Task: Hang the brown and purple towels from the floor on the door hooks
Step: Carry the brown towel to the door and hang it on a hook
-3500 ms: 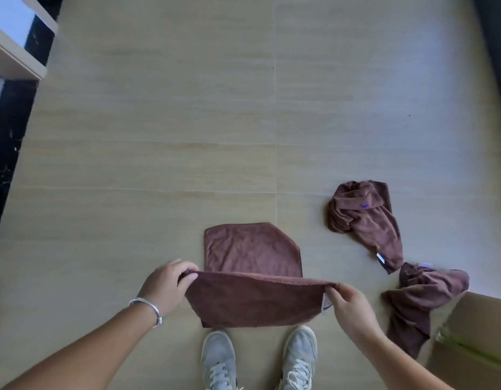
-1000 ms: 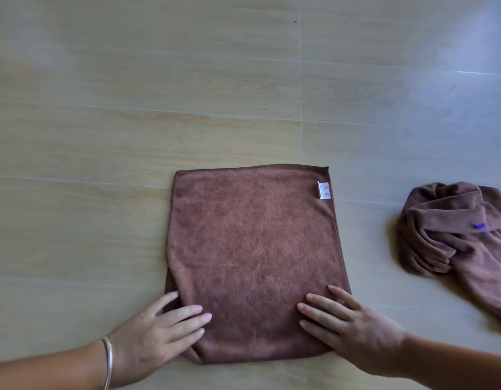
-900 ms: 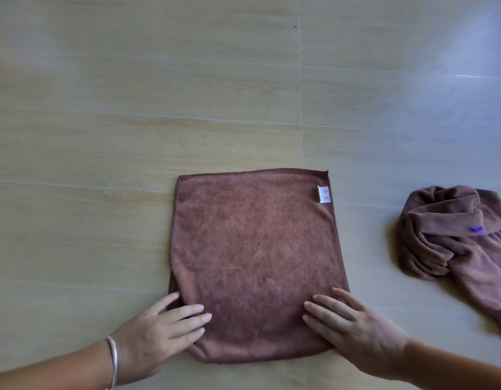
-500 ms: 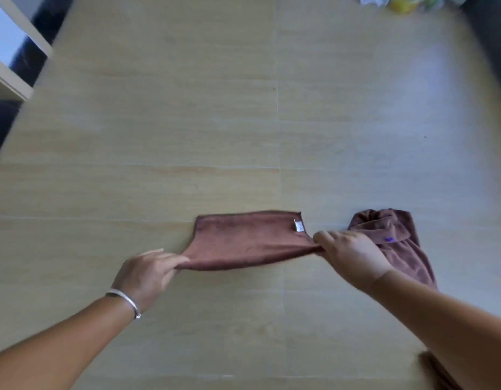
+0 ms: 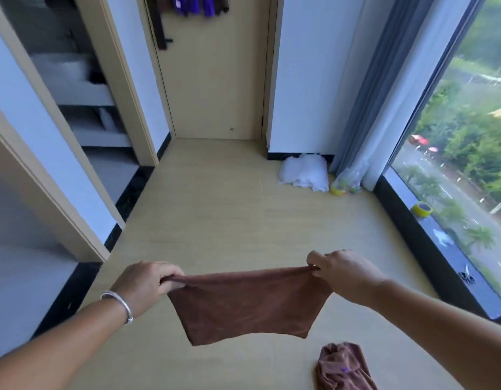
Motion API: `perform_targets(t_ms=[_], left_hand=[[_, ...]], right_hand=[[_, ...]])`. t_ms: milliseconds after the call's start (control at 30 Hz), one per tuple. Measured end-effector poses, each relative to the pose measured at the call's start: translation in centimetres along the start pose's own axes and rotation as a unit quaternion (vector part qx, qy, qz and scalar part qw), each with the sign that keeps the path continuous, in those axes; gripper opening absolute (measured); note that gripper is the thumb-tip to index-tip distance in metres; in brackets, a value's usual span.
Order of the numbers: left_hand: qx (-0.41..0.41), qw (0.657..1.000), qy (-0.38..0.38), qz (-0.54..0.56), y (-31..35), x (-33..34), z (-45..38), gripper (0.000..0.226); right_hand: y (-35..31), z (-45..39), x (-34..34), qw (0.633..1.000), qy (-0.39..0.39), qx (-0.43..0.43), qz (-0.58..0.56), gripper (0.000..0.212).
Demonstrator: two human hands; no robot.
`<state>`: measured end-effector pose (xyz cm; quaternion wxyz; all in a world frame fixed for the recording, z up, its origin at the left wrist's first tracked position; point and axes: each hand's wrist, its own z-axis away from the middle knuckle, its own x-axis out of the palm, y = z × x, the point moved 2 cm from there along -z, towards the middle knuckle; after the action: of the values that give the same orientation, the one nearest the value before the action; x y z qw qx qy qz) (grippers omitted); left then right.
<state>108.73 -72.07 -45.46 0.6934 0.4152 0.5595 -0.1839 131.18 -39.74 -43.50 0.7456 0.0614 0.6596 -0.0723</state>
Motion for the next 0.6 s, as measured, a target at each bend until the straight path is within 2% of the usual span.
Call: perform_targets(t_ms=[100, 267, 467, 533, 600], left_hand=[[0.026, 0.999, 0.046, -0.002, 3.6, -10.6, -0.2, 0.015], [0.069, 0.985, 0.148, -0.062, 9.8, -24.3, 0.6, 0.014], [0.168, 0.953, 0.201, -0.153, 15.7, -35.8, 1.5, 0.026], [0.164, 0.945, 0.227, -0.168, 17.6, -39.3, 1.5, 0.027], [0.143, 0.941, 0.253, -0.172, 19.4, -42.3, 1.4, 0.025]], right_hand=[[-0.1, 1.2, -10.8, 0.999, 0.032, -0.007, 0.002, 0.008], [-0.8, 2.9, -25.0, 0.991, 0.131, -0.020, 0.009, 0.010], [-0.6, 4.3, -36.7, 0.977, 0.205, -0.034, 0.042, 0.024], [-0.4, 5.2, -40.6, 0.969, 0.236, -0.042, 0.056, 0.036], [-0.3, 6.2, -44.0, 0.961, 0.272, -0.033, 0.039, 0.035]])
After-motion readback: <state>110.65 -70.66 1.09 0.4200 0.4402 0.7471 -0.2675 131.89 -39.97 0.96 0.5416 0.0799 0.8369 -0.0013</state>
